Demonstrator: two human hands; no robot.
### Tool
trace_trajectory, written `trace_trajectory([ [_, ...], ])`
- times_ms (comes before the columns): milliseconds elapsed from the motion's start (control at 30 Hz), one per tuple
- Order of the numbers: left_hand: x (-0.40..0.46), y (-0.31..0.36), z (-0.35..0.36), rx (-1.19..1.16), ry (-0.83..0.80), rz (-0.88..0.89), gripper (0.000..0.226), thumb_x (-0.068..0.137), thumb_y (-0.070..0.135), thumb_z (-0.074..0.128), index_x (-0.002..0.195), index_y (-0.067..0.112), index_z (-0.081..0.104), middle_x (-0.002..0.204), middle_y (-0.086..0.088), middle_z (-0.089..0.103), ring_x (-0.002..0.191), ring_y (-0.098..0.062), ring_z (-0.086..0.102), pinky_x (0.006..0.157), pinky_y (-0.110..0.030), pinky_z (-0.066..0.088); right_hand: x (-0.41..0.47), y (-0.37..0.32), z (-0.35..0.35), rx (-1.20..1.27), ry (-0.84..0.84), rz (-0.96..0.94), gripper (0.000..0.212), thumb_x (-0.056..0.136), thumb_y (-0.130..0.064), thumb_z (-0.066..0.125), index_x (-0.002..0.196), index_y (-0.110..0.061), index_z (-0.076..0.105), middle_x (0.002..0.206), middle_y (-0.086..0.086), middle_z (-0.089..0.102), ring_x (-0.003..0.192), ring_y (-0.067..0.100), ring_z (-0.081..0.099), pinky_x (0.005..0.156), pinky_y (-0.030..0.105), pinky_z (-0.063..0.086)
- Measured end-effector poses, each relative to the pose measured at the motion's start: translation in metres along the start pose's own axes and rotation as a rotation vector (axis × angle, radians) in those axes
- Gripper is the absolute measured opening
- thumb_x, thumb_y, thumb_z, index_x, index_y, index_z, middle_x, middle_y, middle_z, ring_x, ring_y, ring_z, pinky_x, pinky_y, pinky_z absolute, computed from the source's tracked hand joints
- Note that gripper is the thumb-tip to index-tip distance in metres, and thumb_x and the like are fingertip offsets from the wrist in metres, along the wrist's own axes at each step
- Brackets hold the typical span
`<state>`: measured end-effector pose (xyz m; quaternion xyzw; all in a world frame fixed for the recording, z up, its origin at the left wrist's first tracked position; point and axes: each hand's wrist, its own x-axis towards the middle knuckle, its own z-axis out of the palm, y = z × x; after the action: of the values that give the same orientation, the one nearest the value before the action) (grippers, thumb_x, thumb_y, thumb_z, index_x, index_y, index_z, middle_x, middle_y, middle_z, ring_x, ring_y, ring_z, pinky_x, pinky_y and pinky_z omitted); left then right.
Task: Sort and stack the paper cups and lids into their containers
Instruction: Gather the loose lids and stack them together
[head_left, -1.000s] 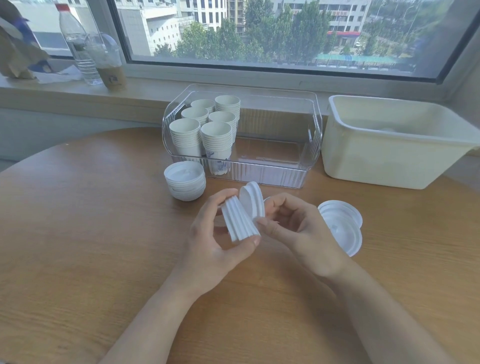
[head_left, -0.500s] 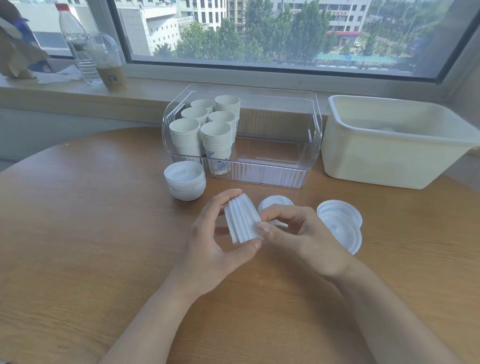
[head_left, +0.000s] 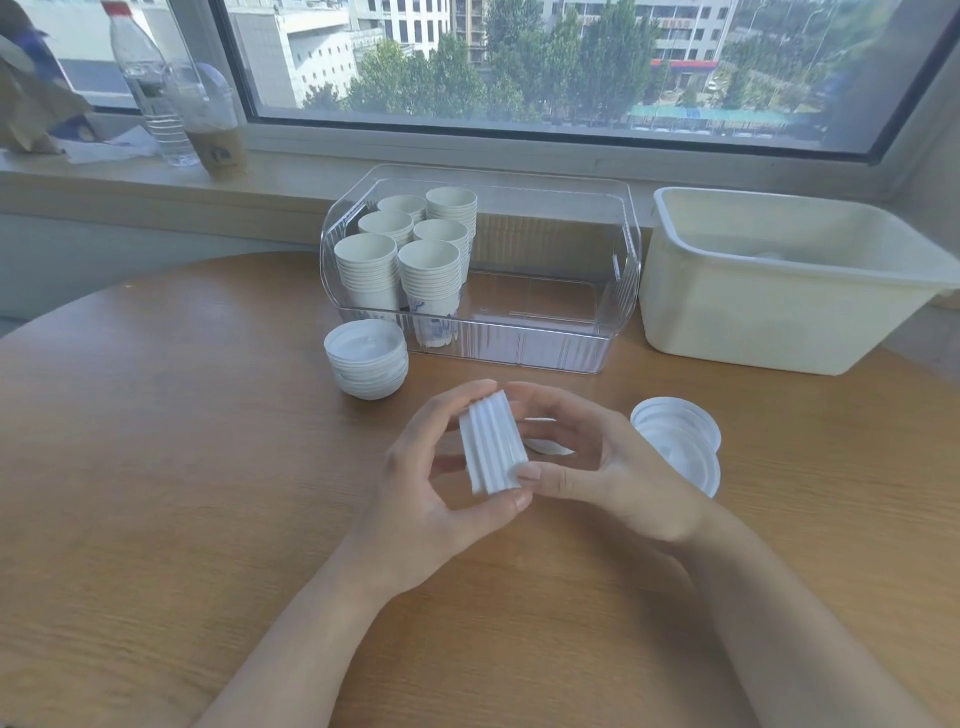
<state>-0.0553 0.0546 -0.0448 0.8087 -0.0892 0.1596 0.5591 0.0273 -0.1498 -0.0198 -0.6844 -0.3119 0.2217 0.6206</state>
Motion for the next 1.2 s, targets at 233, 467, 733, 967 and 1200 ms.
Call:
trace_trajectory([
  [233, 0.000, -0.001, 0.000, -0.020, 0.009, -0.007, 0.085, 0.077, 0.028, 0.093, 0.150, 0.034, 0.049, 0.145, 0.008, 0.058, 0.138, -0.026, 0.056, 0.104, -0.042, 0.057, 0.002, 0.002, 0.001, -0.026, 0.039, -0.031, 0.061, 0.089, -0.020, 0.080, 0.146, -0.022, 0.057, 0.142, 0.001, 0.064, 0.134, 0.021, 0.060, 0.114, 0.047, 0.049],
  [467, 0.001, -0.001, 0.000, -0.013, 0.009, 0.023, 0.088, 0.077, 0.033, 0.094, 0.152, 0.035, 0.048, 0.146, 0.006, 0.060, 0.138, -0.023, 0.057, 0.103, -0.037, 0.057, 0.003, 0.010, 0.001, -0.032, -0.018, -0.063, 0.060, 0.092, -0.025, 0.080, 0.147, -0.024, 0.057, 0.140, -0.004, 0.065, 0.135, 0.020, 0.060, 0.111, 0.032, 0.049],
  [733, 0.002, -0.006, 0.000, 0.073, 0.088, 0.000, 0.079, 0.076, 0.038, 0.090, 0.145, 0.040, 0.051, 0.143, 0.018, 0.056, 0.135, -0.019, 0.056, 0.103, -0.046, 0.056, 0.005, 0.020, -0.007, -0.538, 0.314, -0.114, 0.065, 0.085, -0.060, 0.077, 0.143, -0.040, 0.059, 0.145, -0.025, 0.056, 0.141, -0.003, 0.044, 0.117, 0.028, 0.037],
  [967, 0.003, -0.008, 0.001, 0.116, 0.142, -0.040, 0.081, 0.076, 0.027, 0.096, 0.144, 0.039, 0.054, 0.141, 0.027, 0.055, 0.134, -0.010, 0.056, 0.101, -0.033, 0.056, 0.009, 0.036, -0.008, -1.111, 0.333, 0.010, 0.074, 0.093, -0.051, 0.071, 0.158, -0.028, 0.043, 0.160, -0.004, 0.046, 0.154, 0.019, 0.027, 0.128, 0.033, 0.020],
  [1200, 0.003, -0.010, 0.002, 0.130, 0.139, -0.041, 0.082, 0.075, 0.026, 0.096, 0.144, 0.039, 0.054, 0.137, 0.028, 0.055, 0.127, -0.004, 0.057, 0.090, -0.017, 0.054, 0.005, 0.028, -0.008, -0.926, 0.359, -0.104, 0.077, 0.085, -0.046, 0.083, 0.151, -0.036, 0.047, 0.141, -0.015, 0.055, 0.132, 0.009, 0.051, 0.112, 0.033, 0.042],
])
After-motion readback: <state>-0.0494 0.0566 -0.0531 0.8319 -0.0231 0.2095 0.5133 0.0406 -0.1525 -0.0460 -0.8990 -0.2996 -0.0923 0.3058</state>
